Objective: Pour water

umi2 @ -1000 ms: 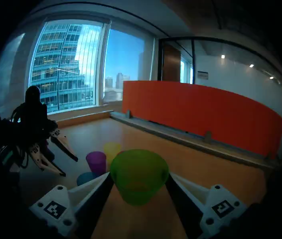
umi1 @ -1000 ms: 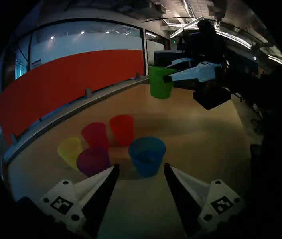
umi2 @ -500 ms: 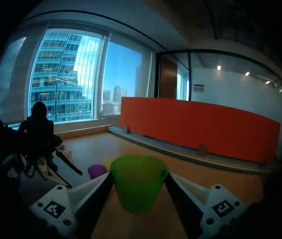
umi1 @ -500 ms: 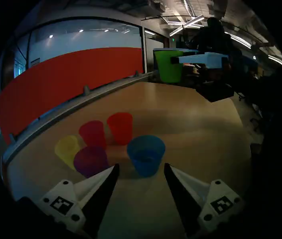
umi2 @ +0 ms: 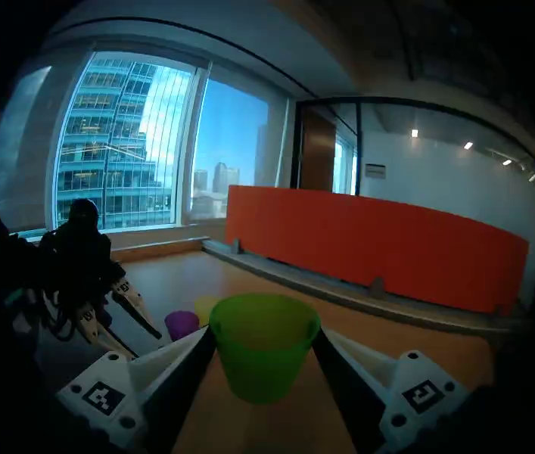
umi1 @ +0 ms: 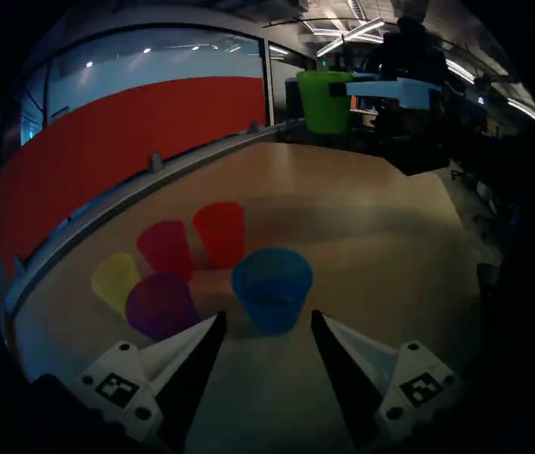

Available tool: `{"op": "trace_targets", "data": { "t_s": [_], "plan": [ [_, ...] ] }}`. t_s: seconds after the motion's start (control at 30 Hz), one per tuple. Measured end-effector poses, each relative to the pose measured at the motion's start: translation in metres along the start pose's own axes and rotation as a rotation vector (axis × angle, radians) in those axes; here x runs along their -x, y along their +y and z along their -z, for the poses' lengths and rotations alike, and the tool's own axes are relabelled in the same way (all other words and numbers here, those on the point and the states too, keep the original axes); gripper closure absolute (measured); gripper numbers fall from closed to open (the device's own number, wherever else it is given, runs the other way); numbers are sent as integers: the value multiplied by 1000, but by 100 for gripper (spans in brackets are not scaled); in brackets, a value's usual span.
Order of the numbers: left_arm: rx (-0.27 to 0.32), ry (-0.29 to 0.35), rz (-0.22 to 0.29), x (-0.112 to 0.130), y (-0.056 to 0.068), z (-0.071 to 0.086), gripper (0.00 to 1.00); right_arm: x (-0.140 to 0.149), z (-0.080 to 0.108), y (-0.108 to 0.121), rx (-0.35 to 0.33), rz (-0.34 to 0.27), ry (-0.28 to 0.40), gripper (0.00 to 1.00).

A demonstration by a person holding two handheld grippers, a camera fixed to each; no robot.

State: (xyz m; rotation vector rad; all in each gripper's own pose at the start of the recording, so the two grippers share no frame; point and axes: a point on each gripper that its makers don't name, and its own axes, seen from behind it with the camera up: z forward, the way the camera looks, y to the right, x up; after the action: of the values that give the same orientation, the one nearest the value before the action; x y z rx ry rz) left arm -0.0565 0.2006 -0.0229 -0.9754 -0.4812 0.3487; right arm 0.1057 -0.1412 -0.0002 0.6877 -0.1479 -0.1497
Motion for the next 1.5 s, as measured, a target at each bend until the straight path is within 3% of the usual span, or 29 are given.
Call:
{"op": "trace_targets", "data": {
  "t_s": [0.77, 1.5],
  "plan": [
    [48, -94, 4, 1, 5, -42, 18, 11, 9, 15, 17, 6, -25, 8],
    [66, -125, -7, 0, 8, -62, 18, 18, 6, 18, 13, 1, -41, 8]
  ]
}}
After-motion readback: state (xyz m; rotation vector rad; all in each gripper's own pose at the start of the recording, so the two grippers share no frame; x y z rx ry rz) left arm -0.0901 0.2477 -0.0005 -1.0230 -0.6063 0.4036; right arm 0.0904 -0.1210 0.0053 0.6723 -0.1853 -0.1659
